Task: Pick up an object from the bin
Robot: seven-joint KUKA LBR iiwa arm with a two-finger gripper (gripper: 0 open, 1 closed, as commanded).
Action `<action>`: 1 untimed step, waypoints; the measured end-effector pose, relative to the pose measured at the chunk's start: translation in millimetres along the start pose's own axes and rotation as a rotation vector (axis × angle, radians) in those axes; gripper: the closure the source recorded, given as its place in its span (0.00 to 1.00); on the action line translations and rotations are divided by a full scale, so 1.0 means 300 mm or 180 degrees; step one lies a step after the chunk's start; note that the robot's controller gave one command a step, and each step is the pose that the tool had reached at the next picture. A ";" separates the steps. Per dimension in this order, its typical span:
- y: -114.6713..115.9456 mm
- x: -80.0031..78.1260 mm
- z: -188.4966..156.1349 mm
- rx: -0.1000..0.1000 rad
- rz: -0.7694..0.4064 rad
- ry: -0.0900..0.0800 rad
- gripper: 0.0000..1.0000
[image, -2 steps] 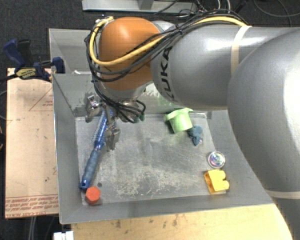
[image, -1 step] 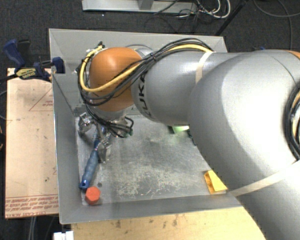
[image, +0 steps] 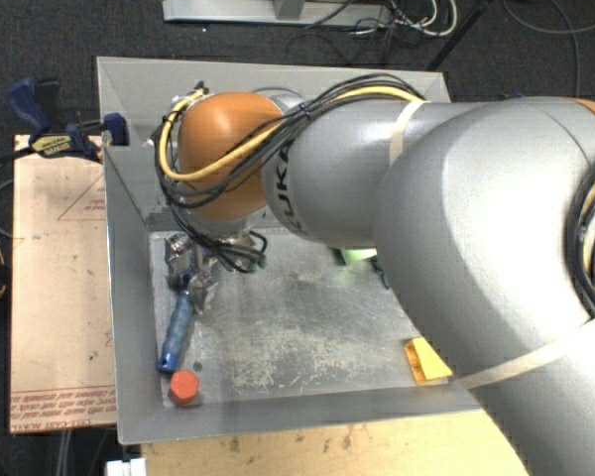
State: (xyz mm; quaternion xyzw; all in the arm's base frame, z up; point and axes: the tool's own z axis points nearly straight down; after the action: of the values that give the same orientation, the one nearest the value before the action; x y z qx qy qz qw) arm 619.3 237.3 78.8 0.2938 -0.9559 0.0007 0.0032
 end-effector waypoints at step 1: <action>0.003 0.033 -0.310 0.0006 0.0108 -0.0052 1.00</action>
Offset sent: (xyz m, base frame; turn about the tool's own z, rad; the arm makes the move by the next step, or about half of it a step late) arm -0.0098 -0.0056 0.0885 0.0339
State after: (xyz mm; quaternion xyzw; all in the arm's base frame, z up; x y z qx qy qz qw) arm 611.2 232.7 171.9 0.2776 -0.9607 -0.0008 -0.0049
